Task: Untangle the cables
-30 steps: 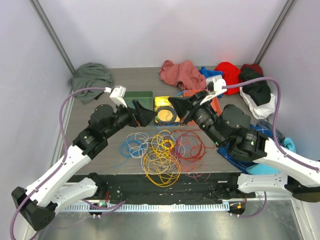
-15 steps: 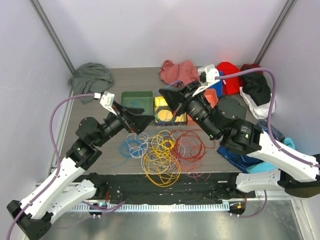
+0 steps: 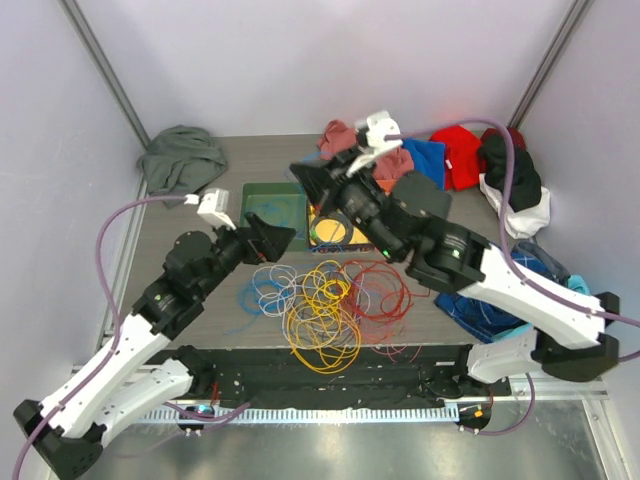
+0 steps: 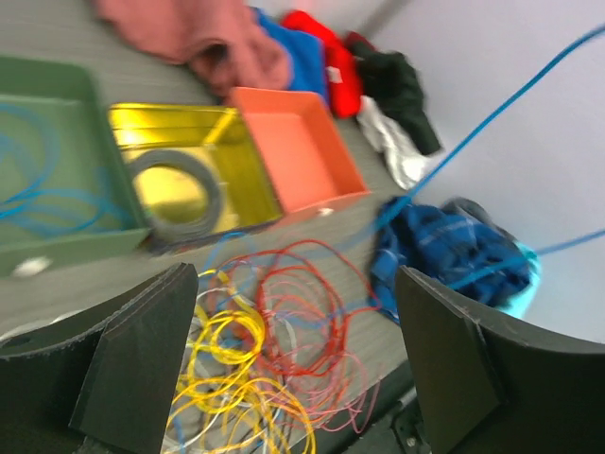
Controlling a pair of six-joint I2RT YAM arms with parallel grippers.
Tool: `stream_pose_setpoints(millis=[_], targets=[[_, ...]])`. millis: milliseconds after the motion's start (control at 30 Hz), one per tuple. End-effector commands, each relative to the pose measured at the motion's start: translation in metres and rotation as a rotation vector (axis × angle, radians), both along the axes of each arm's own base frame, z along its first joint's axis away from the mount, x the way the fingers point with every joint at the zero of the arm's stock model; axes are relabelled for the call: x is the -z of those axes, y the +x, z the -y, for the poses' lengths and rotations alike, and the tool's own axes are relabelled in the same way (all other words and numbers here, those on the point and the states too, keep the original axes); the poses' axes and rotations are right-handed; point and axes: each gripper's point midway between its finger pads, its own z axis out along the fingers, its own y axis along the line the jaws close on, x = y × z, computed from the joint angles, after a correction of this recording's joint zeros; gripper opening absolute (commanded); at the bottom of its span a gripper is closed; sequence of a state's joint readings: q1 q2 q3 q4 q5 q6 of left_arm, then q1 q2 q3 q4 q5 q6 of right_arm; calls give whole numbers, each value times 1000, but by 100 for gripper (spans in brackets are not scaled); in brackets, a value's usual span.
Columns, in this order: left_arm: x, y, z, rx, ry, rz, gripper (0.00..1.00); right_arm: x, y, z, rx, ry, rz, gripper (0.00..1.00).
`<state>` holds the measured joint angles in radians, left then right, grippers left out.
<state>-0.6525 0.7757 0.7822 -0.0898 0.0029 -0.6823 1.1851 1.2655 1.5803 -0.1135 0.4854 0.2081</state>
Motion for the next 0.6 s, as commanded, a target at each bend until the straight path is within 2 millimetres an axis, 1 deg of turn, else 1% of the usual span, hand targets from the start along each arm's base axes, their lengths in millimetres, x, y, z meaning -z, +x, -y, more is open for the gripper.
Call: stream_pose_setpoints(millis=[0, 33, 67, 100, 133, 167, 200, 233, 267, 300, 333, 367, 400, 433, 467, 500, 533, 567], targets=[[20, -11, -73, -319, 24, -115, 88, -45, 23, -14, 20, 51, 75, 1], [26, -15, -82, -353, 23, -134, 87, -46, 40, -12, 44, 62, 64, 1], [33, -18, -94, -405, 29, -153, 86, -53, 52, -17, 47, 85, 56, 1], [41, -23, -101, -434, 6, -186, 84, -52, 59, -23, 17, 86, 50, 1], [51, -33, -111, -454, 16, -213, 84, -54, 79, -16, 45, 96, 46, 1], [56, -37, -118, -478, 9, -224, 83, -58, 88, -22, 43, 115, 42, 1], [65, -41, -122, -492, 0, -245, 82, -60, 94, -24, 41, 114, 47, 1], [71, -50, -130, -501, -1, -256, 82, -63, 102, -23, 49, 116, 50, 1], [78, -53, -134, -512, 0, -266, 81, -77, 104, -20, 53, 128, 71, 1], [82, -57, -136, -518, -12, -279, 80, -71, 112, -29, 53, 107, 66, 1], [85, -63, -142, -523, -24, -280, 80, -74, 116, -32, 54, 107, 70, 1], [93, -66, -144, -526, -18, -293, 79, -92, 115, -26, 57, 134, 98, 1], [95, -69, -146, -528, -26, -298, 79, -90, 121, -33, 55, 129, 101, 1], [98, -72, -147, -531, -39, -307, 79, -96, 123, -33, 53, 137, 114, 1], [104, -75, -149, -534, -41, -316, 79, -115, 120, -26, 55, 174, 145, 1], [104, -76, -149, -530, -53, -316, 78, -119, 122, -27, 54, 183, 157, 1], [104, -77, -148, -525, -63, -314, 78, -115, 128, -35, 44, 180, 155, 1], [100, -78, -148, -521, -79, -302, 78, -130, 126, -32, 39, 213, 181, 1]])
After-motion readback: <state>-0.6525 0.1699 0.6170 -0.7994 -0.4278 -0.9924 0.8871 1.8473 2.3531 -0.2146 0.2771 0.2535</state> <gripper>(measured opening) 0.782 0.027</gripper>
